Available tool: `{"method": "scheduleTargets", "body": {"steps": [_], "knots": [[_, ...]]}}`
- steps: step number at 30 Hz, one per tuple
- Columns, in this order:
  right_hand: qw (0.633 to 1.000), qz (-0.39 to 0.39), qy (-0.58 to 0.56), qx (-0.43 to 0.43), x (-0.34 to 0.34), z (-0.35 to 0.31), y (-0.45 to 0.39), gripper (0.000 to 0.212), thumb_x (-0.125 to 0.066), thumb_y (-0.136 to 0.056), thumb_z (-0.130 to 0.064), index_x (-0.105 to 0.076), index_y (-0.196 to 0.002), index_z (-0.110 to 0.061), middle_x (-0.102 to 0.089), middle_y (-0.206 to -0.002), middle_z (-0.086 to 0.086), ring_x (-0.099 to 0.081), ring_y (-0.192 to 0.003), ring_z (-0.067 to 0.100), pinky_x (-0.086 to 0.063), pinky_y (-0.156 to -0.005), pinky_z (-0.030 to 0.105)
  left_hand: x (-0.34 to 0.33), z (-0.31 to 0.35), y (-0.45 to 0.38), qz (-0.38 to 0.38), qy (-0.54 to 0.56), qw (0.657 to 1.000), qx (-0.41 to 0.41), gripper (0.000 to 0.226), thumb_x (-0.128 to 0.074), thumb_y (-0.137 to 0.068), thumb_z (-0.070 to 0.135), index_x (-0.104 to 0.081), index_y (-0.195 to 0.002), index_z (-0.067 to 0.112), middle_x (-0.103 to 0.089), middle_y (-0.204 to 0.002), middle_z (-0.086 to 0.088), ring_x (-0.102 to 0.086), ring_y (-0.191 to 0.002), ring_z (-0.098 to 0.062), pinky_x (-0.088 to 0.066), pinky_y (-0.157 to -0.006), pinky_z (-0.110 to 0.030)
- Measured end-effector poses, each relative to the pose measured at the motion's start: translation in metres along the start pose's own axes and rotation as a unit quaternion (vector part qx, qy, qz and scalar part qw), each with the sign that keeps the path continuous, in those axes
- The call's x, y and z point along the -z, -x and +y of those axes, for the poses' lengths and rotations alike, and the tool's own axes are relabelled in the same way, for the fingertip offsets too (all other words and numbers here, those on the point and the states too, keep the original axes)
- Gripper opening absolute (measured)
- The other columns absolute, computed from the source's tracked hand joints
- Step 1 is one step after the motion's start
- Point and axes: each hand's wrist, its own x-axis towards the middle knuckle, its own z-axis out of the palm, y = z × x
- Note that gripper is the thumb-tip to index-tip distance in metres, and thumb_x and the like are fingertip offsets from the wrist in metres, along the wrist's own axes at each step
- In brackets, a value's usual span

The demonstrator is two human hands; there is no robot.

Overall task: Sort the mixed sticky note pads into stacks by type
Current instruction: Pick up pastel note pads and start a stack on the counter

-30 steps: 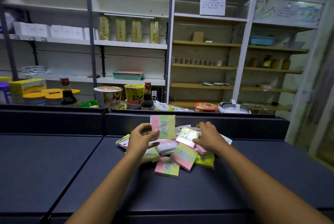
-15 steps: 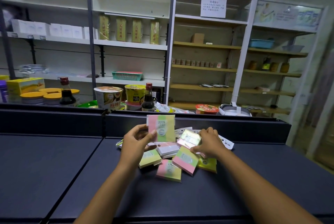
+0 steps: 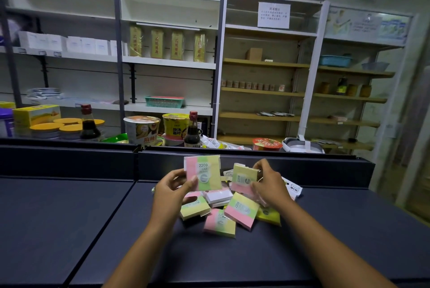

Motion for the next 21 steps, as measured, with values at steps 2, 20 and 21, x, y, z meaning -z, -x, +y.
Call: {"method": "scheduleTargets", "body": {"steps": [2, 20, 21], "knots": [[0.997, 0.024, -0.072, -0.015, 0.003, -0.001, 0.006, 0.032, -0.072, -0.085, -0.008, -0.048, -0.098, -0.024, -0.067, -0.098, -0.002, -0.065, -0.081, 0.011, -0.054, -0.058, 0.028, 0.002, 0.002, 0.003, 0.005, -0.002, 1.000, -0.003, 0.025, -0.074, -0.084, 0.012, -0.066, -0.108, 0.013, -0.076, -0.098, -0.003, -0.073, -0.085, -0.018, -0.062, -0.067, -0.034], [0.855, 0.032, -0.514, -0.058, 0.021, -0.009, 0.160, 0.039, -0.067, -0.084, 0.009, -0.047, -0.108, -0.014, -0.075, -0.100, 0.009, -0.074, -0.089, 0.019, -0.061, -0.074, 0.033, 0.002, 0.036, 0.121, 0.070, 0.044, 0.996, -0.012, 0.024, -0.072, -0.085, 0.012, -0.064, -0.107, 0.016, -0.074, -0.102, -0.010, -0.075, -0.085, -0.023, -0.061, -0.064, -0.029], [0.853, 0.032, -0.518, -0.054, 0.025, -0.012, 0.169, 0.043, -0.068, -0.084, 0.009, -0.048, -0.110, -0.018, -0.075, -0.101, 0.007, -0.074, -0.090, 0.018, -0.060, -0.072, 0.030, 0.002, 0.039, 0.130, 0.074, 0.040, 0.996, -0.012, 0.025, -0.072, -0.085, 0.012, -0.064, -0.108, 0.016, -0.073, -0.103, -0.010, -0.075, -0.086, -0.023, -0.061, -0.065, -0.029]]}}
